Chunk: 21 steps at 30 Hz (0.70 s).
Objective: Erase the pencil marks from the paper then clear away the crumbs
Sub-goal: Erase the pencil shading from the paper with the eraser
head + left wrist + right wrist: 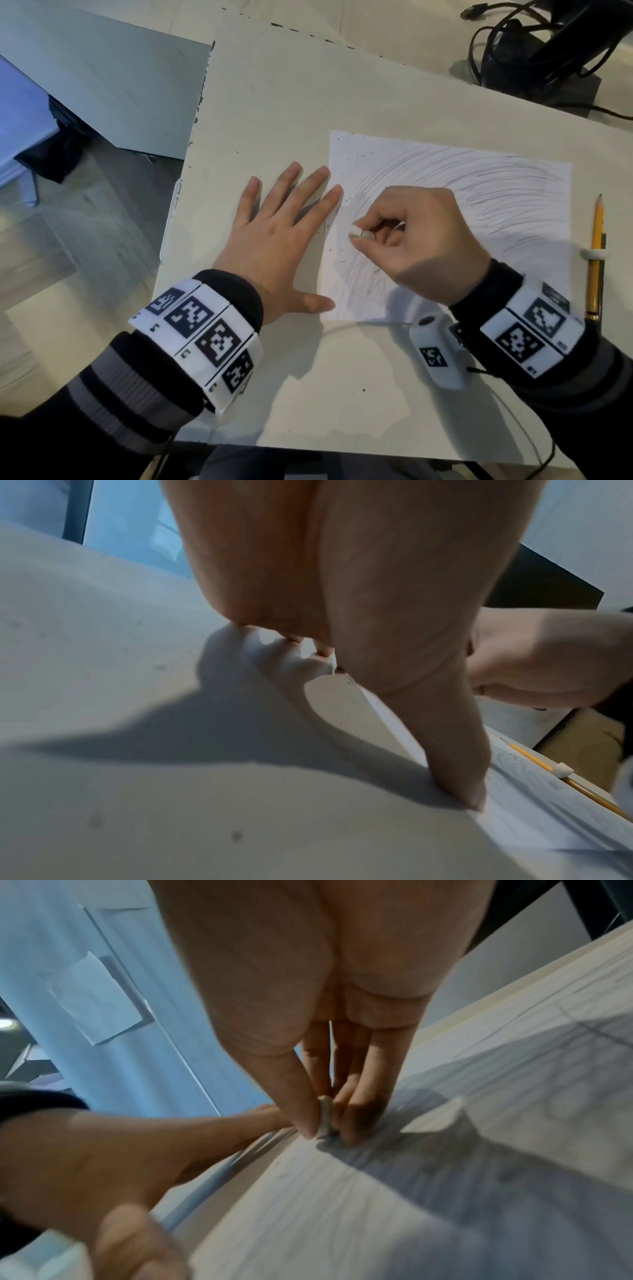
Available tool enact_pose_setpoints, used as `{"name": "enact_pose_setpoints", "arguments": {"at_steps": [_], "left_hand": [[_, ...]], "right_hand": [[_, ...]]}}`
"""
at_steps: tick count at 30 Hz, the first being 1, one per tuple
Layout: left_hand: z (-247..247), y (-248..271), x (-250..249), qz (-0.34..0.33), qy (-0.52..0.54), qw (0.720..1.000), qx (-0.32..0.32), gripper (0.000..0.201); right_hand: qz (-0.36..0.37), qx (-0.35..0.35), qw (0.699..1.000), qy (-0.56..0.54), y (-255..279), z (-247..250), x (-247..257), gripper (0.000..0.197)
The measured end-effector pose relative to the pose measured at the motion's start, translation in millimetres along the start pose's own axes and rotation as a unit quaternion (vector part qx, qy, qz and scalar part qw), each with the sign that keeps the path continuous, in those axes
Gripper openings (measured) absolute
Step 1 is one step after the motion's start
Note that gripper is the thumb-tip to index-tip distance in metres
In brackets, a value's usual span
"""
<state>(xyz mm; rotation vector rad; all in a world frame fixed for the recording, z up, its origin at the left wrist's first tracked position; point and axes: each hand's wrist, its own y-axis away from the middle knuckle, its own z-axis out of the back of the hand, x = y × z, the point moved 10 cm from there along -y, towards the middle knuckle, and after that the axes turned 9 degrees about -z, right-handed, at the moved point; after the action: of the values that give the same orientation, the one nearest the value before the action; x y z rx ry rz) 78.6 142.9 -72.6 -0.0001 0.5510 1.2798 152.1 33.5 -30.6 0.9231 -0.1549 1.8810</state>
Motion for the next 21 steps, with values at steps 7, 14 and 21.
{"name": "enact_pose_setpoints", "arguments": {"at_steps": [7, 14, 21], "left_hand": [[0, -1, -1, 0.005, -0.005, 1.000, 0.003, 0.132], [1, -1, -1, 0.010, -0.015, 1.000, 0.004, 0.132], [6, -1, 0, 0.009, -0.038, 0.999, 0.001, 0.132]], "right_hand": [[-0.005, -0.003, 1.000, 0.006, -3, 1, 3, 0.009], [-0.025, 0.024, 0.999, -0.004, 9, -3, -1, 0.008], [-0.023, -0.024, 0.999, 0.010, -7, 5, -1, 0.006]]}}
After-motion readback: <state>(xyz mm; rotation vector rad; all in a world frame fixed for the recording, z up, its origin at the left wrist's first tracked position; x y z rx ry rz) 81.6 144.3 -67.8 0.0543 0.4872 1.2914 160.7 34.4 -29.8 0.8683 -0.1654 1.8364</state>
